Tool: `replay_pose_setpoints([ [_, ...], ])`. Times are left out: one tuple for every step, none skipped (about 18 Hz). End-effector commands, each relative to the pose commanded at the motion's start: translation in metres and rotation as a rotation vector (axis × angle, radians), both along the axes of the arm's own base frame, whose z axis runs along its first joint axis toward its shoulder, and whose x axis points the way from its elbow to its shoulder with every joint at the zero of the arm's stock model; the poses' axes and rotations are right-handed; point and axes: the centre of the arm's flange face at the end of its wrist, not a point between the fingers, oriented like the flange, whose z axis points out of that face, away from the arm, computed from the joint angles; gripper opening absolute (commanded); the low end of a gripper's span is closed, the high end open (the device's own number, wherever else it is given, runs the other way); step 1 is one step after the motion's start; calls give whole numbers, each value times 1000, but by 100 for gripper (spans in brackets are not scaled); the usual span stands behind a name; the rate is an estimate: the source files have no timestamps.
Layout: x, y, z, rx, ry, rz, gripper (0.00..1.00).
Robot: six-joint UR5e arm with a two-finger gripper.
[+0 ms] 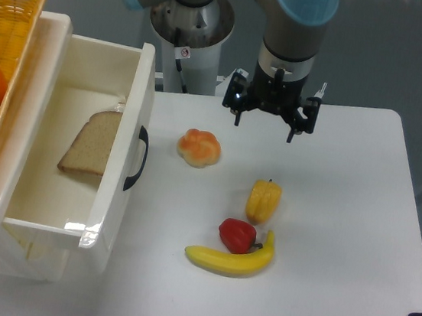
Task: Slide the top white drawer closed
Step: 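Move the gripper down and toward the open white drawer's front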
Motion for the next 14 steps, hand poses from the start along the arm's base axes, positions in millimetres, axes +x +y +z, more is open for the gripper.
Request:
replay_pose_setpoints([
  [-2, -1, -1, 1, -1, 2, 100],
  [-3, -2, -1, 0, 0, 3, 100],
  [-6, -3, 0, 4, 3, 8, 100],
  [-7, -4, 0, 5, 8, 14, 100],
  [-13, -8, -3, 4, 3, 23, 100],
  [-18, -10, -6, 6, 4, 32, 100],
  [-21, -11, -6, 8, 11, 35, 100],
  [-24, -13, -5, 13, 16, 43, 100],
  [-26, -15, -5, 13, 19, 52, 100],
  [-28, -16, -6, 11, 19, 61, 100],
  [-32, -18, -9, 5, 18, 68, 100],
  [-34, -19, -11, 4, 15, 71, 100],
  [-35, -20, -11, 2, 16, 72, 100],
  [-34, -19, -11, 1, 17, 71, 100],
])
